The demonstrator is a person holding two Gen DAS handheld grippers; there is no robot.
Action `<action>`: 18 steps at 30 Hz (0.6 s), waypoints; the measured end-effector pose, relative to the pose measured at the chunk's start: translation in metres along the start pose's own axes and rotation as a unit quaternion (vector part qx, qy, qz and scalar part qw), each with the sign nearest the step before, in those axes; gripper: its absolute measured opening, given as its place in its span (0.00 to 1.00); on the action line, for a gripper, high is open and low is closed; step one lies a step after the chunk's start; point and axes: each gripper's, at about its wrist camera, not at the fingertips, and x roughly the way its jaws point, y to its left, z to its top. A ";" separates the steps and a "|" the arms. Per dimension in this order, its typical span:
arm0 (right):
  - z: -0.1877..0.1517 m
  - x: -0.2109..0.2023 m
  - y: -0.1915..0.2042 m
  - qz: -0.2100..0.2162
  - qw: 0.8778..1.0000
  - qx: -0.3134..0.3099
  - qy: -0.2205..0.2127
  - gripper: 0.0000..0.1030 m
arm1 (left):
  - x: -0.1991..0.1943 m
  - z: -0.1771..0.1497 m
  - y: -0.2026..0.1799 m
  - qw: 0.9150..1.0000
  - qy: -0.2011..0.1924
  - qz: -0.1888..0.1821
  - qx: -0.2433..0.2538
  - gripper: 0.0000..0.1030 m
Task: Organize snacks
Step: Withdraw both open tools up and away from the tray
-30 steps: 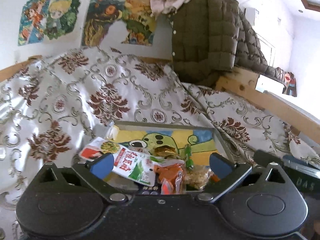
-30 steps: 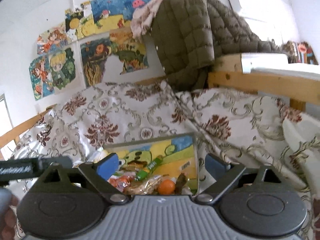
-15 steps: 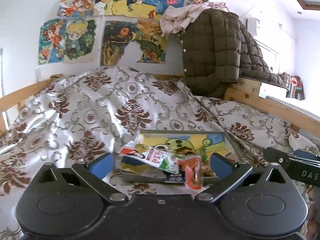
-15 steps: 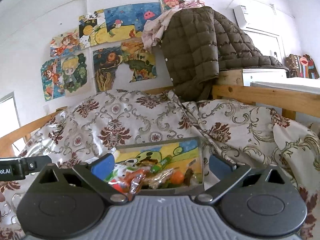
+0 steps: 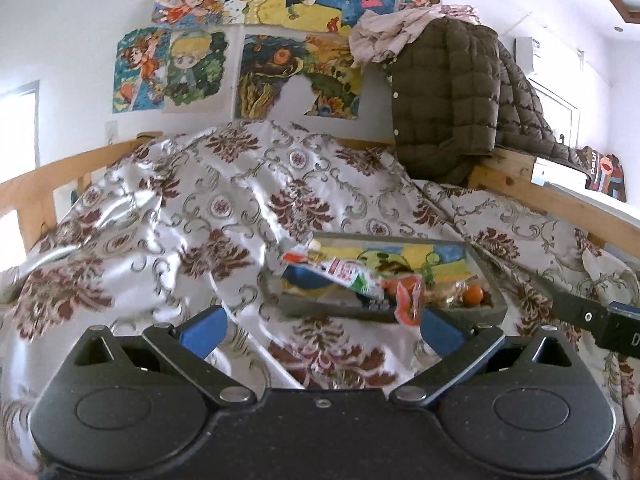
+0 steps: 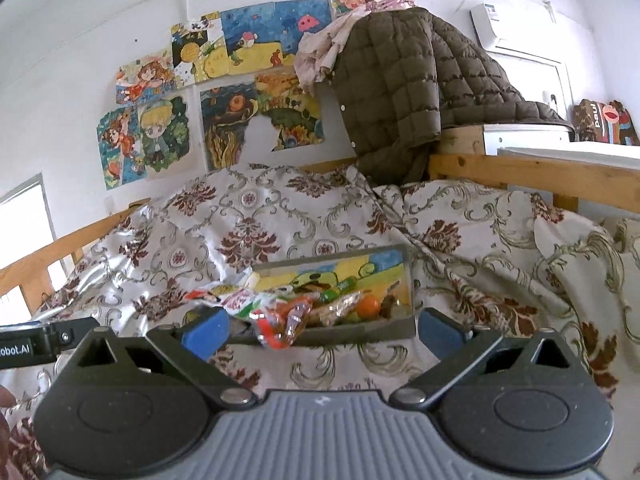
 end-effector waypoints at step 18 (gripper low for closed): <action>-0.032 -0.029 0.030 -0.018 0.997 -0.044 0.054 1.00 | -0.030 -0.044 0.008 0.999 0.013 0.010 -0.027 0.99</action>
